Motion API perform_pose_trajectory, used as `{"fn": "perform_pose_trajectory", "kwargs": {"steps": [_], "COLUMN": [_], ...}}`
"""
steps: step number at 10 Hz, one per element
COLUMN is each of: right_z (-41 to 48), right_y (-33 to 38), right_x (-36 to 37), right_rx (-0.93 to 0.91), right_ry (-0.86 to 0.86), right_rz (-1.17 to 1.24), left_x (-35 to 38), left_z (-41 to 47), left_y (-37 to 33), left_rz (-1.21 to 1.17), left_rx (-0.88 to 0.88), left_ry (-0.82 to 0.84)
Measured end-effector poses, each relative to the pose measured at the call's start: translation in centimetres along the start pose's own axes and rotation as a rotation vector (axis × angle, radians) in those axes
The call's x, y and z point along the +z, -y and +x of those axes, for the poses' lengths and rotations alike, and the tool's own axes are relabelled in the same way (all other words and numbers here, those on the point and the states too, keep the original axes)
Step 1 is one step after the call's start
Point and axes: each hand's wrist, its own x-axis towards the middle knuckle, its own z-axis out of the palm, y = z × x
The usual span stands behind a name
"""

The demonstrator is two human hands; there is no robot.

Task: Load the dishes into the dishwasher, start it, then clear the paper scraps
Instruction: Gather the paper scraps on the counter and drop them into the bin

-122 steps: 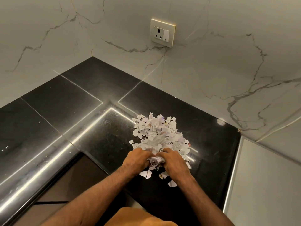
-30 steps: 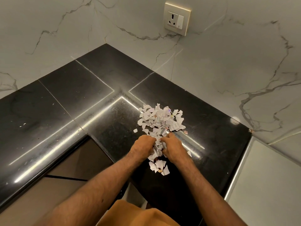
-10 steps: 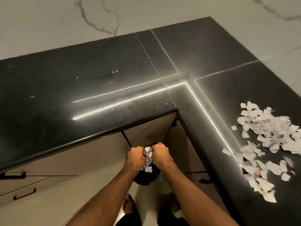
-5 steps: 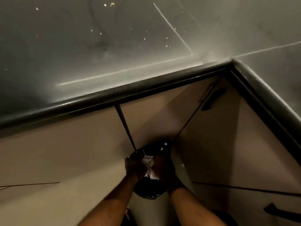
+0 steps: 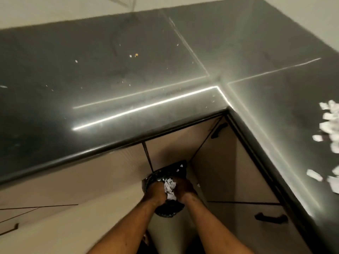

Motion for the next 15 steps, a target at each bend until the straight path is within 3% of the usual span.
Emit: {"fn": "perform_pose_trajectory", "kwargs": {"steps": [1, 3, 5, 7, 8, 10, 12, 13, 15], "right_z": [-9.7, -19.7, -25.3, -30.1, -31.7, -31.9, -31.5, -33.4, -34.5], "right_y": [4.8, 8.6, 8.1, 3.0, -1.1, -8.2, -12.0, -14.0, -16.6], "right_x": [-6.3, -13.4, -17.5, -23.6, -26.2, -29.0, -33.1, -33.2, -32.3], "right_rx": [-0.08, -0.203, -0.328, -0.545, -0.513, -0.468, -0.412, -0.514, -0.604], "right_ry": [-0.004, -0.058, -0.152, -0.531, -0.65, -0.5, -0.58, -0.601, -0.481], "right_rz": [-0.005, -0.119, -0.003, -0.033, -0.036, -0.139, 0.023, -0.029, -0.234], "left_x": [-4.8, -10.1, -11.5, -12.1, -12.5, -11.5, -10.4, -9.7, -9.2], "left_z": [-7.1, -16.1, -19.9, -23.3, -24.5, -24.3, -23.5, -23.4, -23.7], "left_y": [-4.1, -9.6, -13.6, -21.9, -27.2, -33.1, -38.1, -41.0, -45.3], "left_rz": [0.07, 0.319, 0.342, 0.342, 0.433, 0.559, 0.697, 0.798, 1.031], "left_rx": [0.072, 0.24, 0.343, 0.642, 0.792, 0.733, 0.57, 0.45, 0.435], "left_ry": [0.017, 0.043, 0.022, -0.169, -0.24, -0.121, 0.001, 0.019, 0.045]}}
